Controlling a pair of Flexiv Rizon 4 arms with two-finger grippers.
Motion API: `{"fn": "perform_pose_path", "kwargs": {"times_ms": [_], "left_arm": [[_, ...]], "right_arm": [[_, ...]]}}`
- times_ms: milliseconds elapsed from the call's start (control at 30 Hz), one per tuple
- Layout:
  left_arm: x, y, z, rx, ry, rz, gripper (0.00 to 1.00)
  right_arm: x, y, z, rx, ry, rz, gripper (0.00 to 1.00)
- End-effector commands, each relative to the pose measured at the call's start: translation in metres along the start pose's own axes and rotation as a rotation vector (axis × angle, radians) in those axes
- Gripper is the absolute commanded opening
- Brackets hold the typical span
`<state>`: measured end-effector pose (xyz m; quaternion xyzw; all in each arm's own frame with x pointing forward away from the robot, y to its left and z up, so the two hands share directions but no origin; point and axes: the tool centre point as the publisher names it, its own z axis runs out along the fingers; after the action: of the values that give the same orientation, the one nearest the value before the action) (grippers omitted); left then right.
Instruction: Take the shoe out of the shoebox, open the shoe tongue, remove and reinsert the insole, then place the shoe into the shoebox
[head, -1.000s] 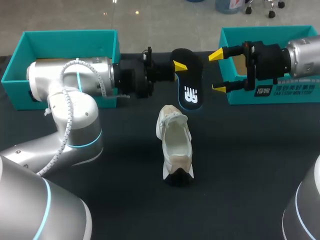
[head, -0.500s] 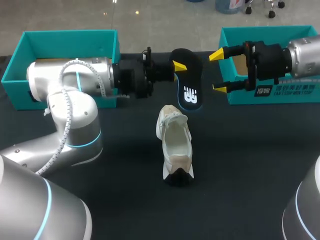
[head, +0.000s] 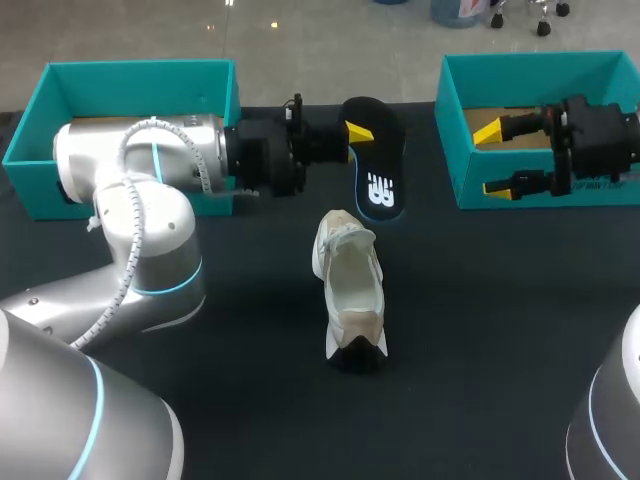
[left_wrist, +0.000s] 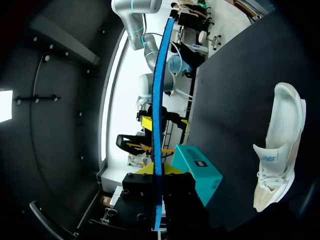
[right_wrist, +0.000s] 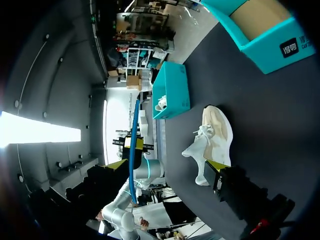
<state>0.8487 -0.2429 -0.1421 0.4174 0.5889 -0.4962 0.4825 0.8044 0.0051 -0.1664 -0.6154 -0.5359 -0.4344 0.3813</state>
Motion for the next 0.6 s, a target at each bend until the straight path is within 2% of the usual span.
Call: {"fn": "perform_pose_path", "kwargs": {"times_ms": [33,200,333,600], "left_arm": [[0.0,0.0,0.002,-0.001,-0.001,0.001,0.0],[0.0,0.0,0.002,-0.001,-0.001,0.001,0.0],[0.0,0.0,0.002,-0.001,-0.001,0.001,0.0],[0.0,0.0,0.002,-0.001,-0.001,0.001,0.0]], "right_arm": [[0.002,-0.013,-0.024,-0.033,-0.032,-0.012,1.0],[-0.002,-0.023,-0.038,-0.048,-0.087,-0.045,1.0],[-0.005,-0.037,-0.044,-0.021,-0.218,-0.085,1.0],[-0.005,-0.037,-0.044,-0.021,-0.218,-0.085,1.0]]}}
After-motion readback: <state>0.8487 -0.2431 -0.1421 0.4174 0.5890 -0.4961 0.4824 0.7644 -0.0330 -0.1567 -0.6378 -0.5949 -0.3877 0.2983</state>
